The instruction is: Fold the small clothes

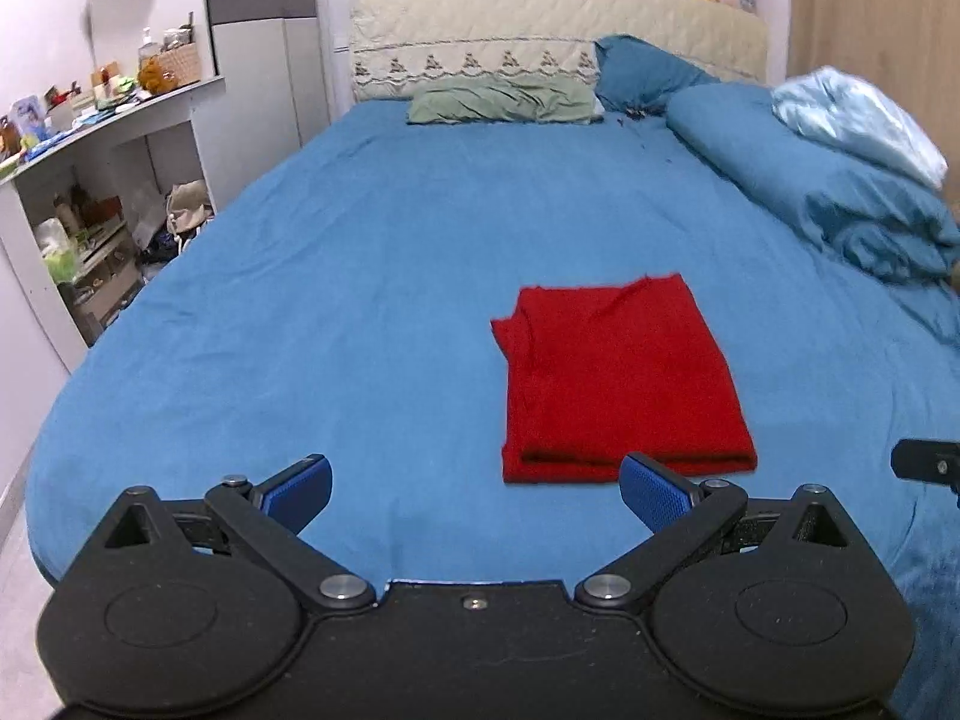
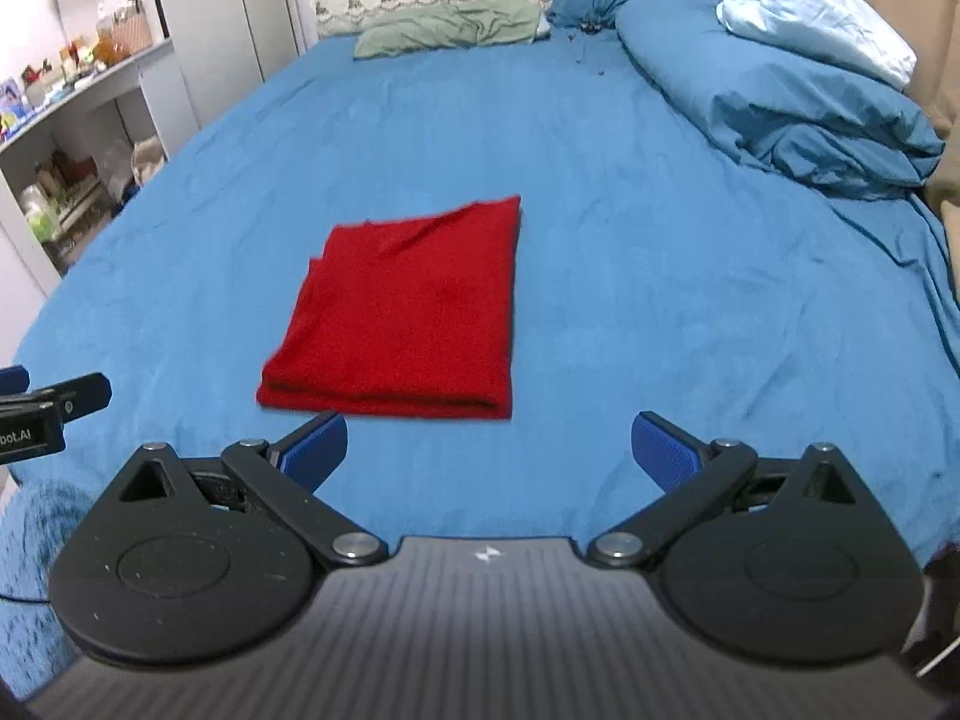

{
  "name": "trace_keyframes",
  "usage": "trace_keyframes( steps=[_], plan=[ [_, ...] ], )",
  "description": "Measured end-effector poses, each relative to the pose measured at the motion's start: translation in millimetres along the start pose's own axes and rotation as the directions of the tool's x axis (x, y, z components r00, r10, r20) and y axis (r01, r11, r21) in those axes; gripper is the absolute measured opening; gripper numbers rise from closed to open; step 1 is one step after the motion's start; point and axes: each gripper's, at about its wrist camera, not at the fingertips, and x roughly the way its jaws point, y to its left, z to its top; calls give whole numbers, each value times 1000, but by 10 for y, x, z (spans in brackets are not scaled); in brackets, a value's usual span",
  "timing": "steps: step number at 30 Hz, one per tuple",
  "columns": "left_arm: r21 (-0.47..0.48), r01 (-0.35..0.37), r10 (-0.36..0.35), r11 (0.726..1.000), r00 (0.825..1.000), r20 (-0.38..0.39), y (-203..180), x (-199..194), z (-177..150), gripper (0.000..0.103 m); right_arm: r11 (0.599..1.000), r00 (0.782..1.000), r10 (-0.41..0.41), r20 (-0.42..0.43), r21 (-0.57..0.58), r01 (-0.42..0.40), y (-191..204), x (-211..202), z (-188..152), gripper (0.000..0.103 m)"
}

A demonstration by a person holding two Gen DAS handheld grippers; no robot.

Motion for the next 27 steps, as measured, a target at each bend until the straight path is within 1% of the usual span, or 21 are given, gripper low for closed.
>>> trace_keyframes(
  steps=[1, 3, 8, 12, 17, 27],
  plan=[
    [14, -11, 11, 1000, 1000, 2, -23, -10, -33, 103, 1000, 1000, 0, -4, -2, 0, 1, 5, -43, 103],
    [32, -22, 22, 999, 1000, 10, -68, -31, -101, 103, 1000, 1000, -27, -12, -7, 27, 6, 25, -106, 103],
    [14, 2, -2, 1000, 1000, 13, -68, -30, -151, 103, 1000, 999, -26, -30, -1, 26, 3, 40, -197, 103],
    [23, 3, -4, 1000, 999, 34, -77, -83, -147, 103, 999, 999, -35, -25, -11, 35, 35, 15, -197, 103],
    [28, 3, -4, 1000, 999, 40, -89, -97, -147, 103, 999, 999, -42, -23, -15, 41, 72, -7, -206, 103],
    [38, -10, 7, 999, 998, 63, -106, -131, -136, 103, 999, 999, -49, -24, 3, 49, 9, -13, -196, 103]
  ],
)
